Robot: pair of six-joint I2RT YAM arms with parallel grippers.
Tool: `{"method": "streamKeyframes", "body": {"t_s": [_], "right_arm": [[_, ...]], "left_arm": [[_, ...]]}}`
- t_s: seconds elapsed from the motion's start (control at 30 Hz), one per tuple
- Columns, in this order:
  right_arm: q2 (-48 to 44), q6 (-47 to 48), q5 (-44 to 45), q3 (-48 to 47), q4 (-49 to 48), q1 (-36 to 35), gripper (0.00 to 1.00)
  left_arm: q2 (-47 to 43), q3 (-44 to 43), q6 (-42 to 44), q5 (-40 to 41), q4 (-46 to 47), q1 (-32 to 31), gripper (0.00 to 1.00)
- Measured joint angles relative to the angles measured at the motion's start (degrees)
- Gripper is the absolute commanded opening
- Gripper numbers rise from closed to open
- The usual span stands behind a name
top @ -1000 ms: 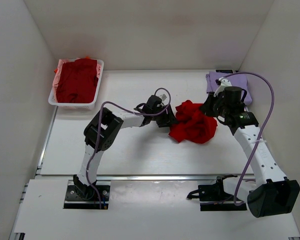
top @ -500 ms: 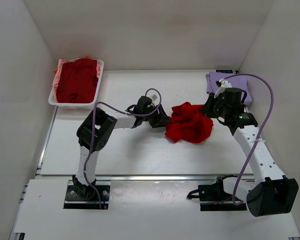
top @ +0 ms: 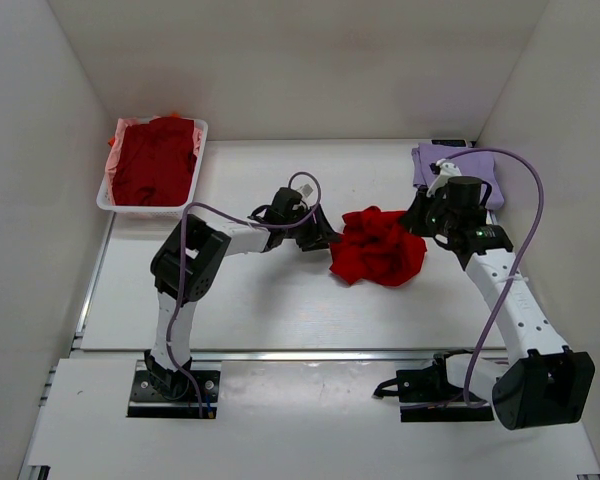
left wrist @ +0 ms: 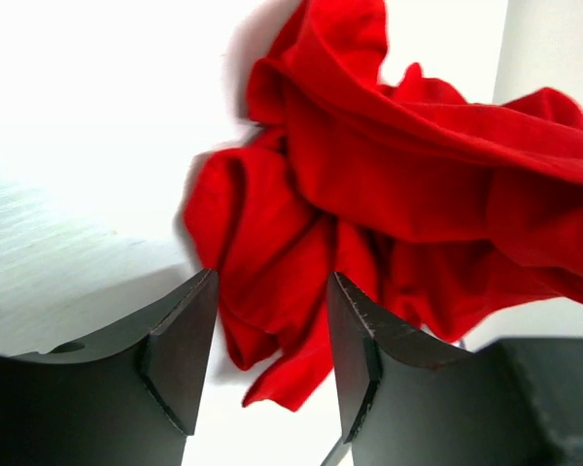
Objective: Fold and stack the t-shirts
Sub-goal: Flatten out the tshirt
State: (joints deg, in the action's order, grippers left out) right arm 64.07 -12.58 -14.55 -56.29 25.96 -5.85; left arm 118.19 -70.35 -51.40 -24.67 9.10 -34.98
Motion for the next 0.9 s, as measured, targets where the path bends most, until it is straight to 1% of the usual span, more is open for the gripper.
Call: {"method": "streamKeyframes", "body": {"t_s": [0.1, 0.17, 0.33, 0.47, 0.53, 0.6, 0.67, 0.7, 0.73, 0.77, 0.9], "right_arm": [[0.5, 0.2, 0.0, 0.1, -0.2, 0.0, 0.00], [0.6, 0.2, 0.0, 0.2, -0.4, 0.0, 0.00], [0.8, 0.2, 0.0, 0.5, -0.6, 0.0, 0.00], [0.9, 0.2, 0.0, 0.7, -1.0, 0.0, 0.00], [1.1, 0.2, 0.0, 0.8, -1.0, 0.0, 0.00], [1.2, 0.2, 0.0, 0.8, -1.0, 0.0, 0.00], [1.4, 0.2, 0.0, 0.8, -1.2, 0.0, 0.00], [1.5, 0.2, 0.0, 0.8, -1.2, 0.0, 0.00], [1.5, 0.2, -0.1, 0.8, -1.2, 0.0, 0.00], [1.5, 0.2, -0.1, 0.8, -1.2, 0.0, 0.00], [1.5, 0.1, -0.1, 0.8, -1.2, 0.1, 0.00]], "left_arm": [[0.0, -0.3, 1.0, 1.1, -1.6, 0.0, 0.59], [0.0, -0.3, 1.2, 1.6, -1.8, 0.0, 0.55], [1.2, -1.0, 1.2, 1.7, -1.8, -0.2, 0.55], [3.1, -3.5, 1.3, 1.8, -2.6, -0.8, 0.55], [3.9, -5.1, 1.5, 1.8, -3.4, -1.3, 0.52], [4.6, -6.2, 1.4, 1.8, -3.6, -1.7, 0.42], [5.2, -7.2, 1.6, 2.0, -4.0, -2.0, 0.35], [5.4, -7.5, 1.9, 2.0, -4.2, -2.1, 0.20], [5.7, -7.8, 2.0, 2.2, -4.6, -2.2, 0.09], [6.2, -8.4, 2.1, 2.2, -5.3, -2.3, 0.00], [7.5, -10.4, 3.0, 2.3, -7.5, -2.4, 0.00]]}}
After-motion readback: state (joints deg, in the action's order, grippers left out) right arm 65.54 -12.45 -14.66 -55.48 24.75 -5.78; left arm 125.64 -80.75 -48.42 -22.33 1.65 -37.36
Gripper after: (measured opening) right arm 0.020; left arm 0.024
